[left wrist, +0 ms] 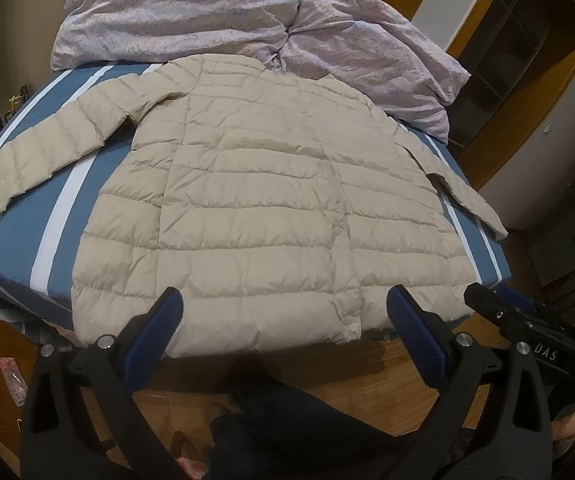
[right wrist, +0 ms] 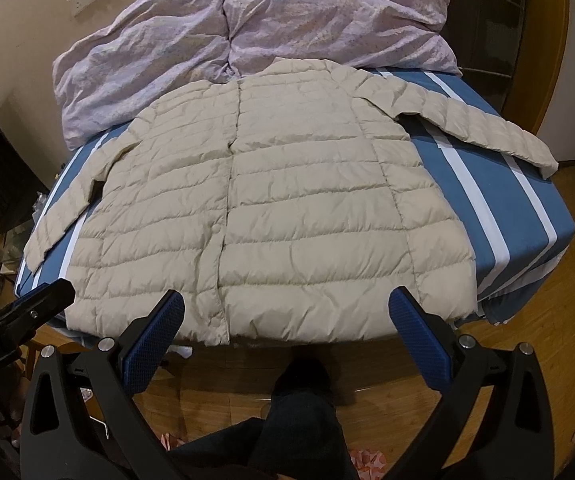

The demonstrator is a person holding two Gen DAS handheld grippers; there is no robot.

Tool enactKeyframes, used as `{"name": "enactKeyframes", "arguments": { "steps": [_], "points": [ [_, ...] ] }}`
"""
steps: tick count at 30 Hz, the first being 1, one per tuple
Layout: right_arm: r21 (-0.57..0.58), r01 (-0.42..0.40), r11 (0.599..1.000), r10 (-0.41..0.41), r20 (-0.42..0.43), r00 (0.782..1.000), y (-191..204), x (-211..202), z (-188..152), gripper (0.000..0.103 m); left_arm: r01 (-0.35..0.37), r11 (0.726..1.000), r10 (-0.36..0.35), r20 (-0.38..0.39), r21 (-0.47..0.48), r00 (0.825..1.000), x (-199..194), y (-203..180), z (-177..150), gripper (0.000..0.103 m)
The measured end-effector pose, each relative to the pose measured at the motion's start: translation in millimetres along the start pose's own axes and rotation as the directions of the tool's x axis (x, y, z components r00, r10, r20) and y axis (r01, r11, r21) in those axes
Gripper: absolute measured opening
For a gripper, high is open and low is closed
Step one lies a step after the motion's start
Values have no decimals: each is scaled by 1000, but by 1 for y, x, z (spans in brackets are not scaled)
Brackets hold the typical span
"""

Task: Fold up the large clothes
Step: 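Move the right gripper to the sleeve cuff of the beige jacket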

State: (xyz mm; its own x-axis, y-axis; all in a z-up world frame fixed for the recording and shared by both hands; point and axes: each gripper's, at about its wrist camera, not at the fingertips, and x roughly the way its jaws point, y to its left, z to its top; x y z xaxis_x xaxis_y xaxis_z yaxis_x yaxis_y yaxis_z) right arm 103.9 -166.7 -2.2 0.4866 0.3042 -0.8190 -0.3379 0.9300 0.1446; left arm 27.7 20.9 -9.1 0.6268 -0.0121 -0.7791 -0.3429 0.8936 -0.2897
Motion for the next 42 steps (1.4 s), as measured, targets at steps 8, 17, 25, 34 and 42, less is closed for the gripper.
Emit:
{"name": "enactKeyframes", "arguments": {
  "steps": [8, 17, 25, 34, 42],
  "points": [
    [52, 31, 998, -31, -1, 1000, -23, 25, 32, 102, -57, 998, 57, -26, 8, 998, 28, 7, 29, 101],
    [267, 87, 960, -76, -50, 996, -97, 65, 82, 102, -145, 988, 147, -35, 53, 988, 72, 13, 80, 101],
    [459, 152, 875, -122, -95, 988, -178, 99, 115, 91, -204, 977, 208, -60, 61, 976, 116, 20, 121, 101],
    [678, 232, 698, -206, -121, 971, -286, 116, 125, 75, -201, 977, 209, -133, 75, 969, 158, 20, 137, 101],
    [849, 211, 484, -227, -111, 968, -365, 118, 118, 68, -188, 979, 199, -154, 82, 968, 171, 17, 145, 101]
  ]
}}
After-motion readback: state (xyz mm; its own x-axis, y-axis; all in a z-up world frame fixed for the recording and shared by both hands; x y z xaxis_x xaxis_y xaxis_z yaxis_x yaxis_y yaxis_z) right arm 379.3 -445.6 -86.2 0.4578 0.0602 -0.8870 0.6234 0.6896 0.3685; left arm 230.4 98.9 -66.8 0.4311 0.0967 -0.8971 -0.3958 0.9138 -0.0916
